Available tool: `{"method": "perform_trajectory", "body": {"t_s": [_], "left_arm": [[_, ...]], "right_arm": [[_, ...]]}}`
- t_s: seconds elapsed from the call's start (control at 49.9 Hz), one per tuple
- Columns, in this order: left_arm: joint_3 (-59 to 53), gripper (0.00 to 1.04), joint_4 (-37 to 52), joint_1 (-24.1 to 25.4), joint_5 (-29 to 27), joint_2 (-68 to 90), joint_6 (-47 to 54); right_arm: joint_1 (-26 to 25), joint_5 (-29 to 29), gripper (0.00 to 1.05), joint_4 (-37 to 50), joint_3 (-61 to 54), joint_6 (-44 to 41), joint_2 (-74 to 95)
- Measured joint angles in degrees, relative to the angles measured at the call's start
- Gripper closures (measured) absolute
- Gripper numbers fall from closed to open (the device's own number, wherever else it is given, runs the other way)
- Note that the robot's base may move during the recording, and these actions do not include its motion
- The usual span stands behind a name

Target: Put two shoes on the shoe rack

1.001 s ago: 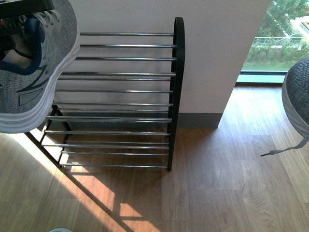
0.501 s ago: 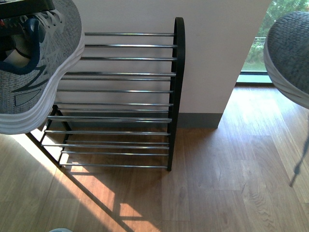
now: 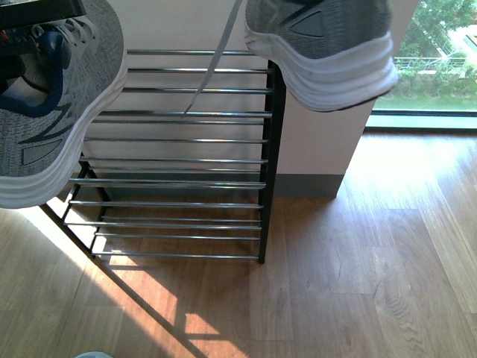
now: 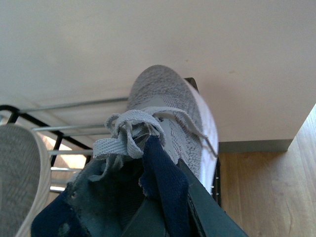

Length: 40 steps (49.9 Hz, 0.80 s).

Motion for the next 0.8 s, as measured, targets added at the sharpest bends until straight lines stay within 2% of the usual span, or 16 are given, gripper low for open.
{"method": "perform_trajectory", "body": {"t_s": [0.1, 0.2, 0.401, 0.641, 0.801], "left_arm": [[0.00, 1.03, 0.00, 0.00, 0.00, 0.00, -0.02], [0.00, 1.03, 0.00, 0.00, 0.02, 0.00, 0.00], [0.00, 1.03, 0.00, 0.00, 0.00, 0.00, 0.00], [0.00, 1.03, 0.00, 0.00, 0.02, 0.00, -0.02], [0.00, 1.03, 0.00, 0.00, 0.00, 0.00, 0.00]], "right_arm": [[2.10, 5.25, 1.03, -1.77, 8.33, 4.09, 7.39], [3.06, 7.39, 1.03, -2.93, 14.49, 6.95, 12.55], [3.80, 6.10, 1.03, -9.09, 23.65, 13.77, 20.15], [4.33, 4.22, 1.03, -13.40, 28.55, 18.64, 22.93], [5.49, 2.21, 1.03, -12.33, 28.04, 20.55, 22.69]]}}
